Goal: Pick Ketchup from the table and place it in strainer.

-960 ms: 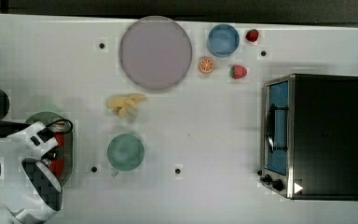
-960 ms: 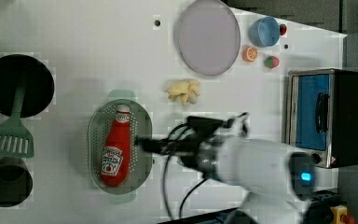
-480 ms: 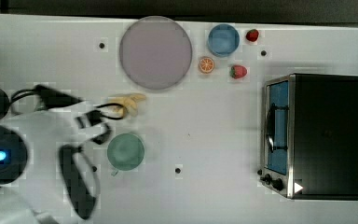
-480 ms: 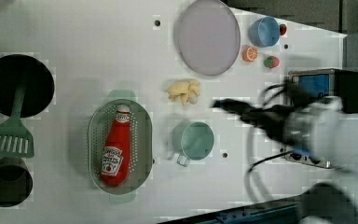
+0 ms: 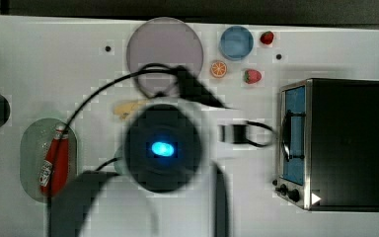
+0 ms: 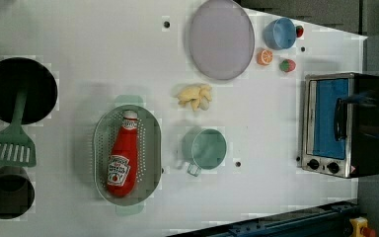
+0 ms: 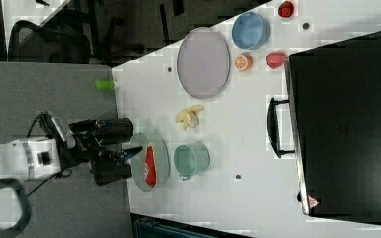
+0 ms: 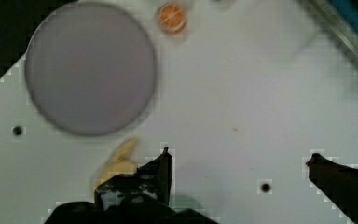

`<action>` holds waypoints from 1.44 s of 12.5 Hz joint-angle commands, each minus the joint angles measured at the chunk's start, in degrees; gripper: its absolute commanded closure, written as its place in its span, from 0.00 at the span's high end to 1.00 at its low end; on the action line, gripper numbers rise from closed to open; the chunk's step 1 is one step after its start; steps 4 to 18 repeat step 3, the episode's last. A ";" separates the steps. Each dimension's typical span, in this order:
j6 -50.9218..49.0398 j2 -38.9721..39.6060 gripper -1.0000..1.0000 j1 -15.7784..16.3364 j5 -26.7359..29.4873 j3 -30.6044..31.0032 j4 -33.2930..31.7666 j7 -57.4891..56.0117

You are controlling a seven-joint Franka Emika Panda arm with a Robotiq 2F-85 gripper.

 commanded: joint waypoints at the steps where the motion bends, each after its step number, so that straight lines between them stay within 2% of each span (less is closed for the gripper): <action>1: -9.22 -2.45 1.00 0.96 1.10 -2.23 3.41 -5.45; 3: -10.53 -2.43 1.00 0.96 3.92 -4.41 3.77 -5.47; 18: -10.53 -2.43 1.00 0.96 3.92 -4.41 3.77 -5.47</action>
